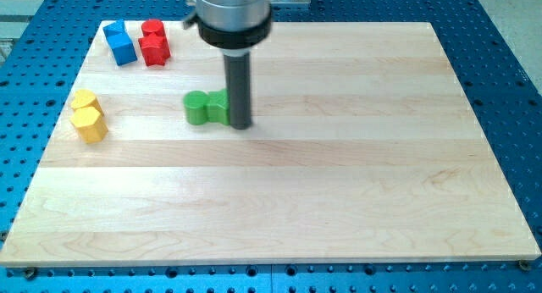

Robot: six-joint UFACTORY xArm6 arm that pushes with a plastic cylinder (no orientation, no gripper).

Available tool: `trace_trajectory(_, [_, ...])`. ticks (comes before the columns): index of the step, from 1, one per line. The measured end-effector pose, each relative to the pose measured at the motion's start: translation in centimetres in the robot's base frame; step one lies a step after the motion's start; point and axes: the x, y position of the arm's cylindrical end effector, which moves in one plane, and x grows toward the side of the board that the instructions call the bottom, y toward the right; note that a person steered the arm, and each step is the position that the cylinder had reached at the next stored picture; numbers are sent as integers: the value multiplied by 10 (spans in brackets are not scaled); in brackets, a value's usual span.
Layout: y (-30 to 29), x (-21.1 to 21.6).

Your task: Push the green blocks towards the yellow heart

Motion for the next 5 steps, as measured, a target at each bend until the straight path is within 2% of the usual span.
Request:
trace_trajectory(1, [-68,31])
trace_trajectory(2, [-27,30])
trace_trajectory(3, [0,9])
trace_trajectory(4, [-24,-8])
trace_trajectory(5, [-50,-5])
